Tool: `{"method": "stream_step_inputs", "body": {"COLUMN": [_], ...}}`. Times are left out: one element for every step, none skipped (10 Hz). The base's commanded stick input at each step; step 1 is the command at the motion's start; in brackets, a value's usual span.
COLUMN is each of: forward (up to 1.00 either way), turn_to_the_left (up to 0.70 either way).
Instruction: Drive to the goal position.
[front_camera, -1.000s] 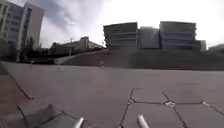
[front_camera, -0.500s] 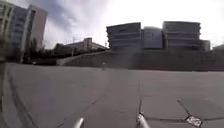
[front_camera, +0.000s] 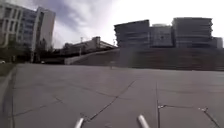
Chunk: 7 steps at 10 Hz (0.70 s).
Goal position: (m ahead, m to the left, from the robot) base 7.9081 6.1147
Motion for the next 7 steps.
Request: {"method": "stream_step_inputs", "body": {"forward": [1.00,1.00,1.00,1.00,1.00,1.00,1.00], "turn_to_the_left": [0.27,0.27,0.27,0.27,0.27,0.27,0.27]}}
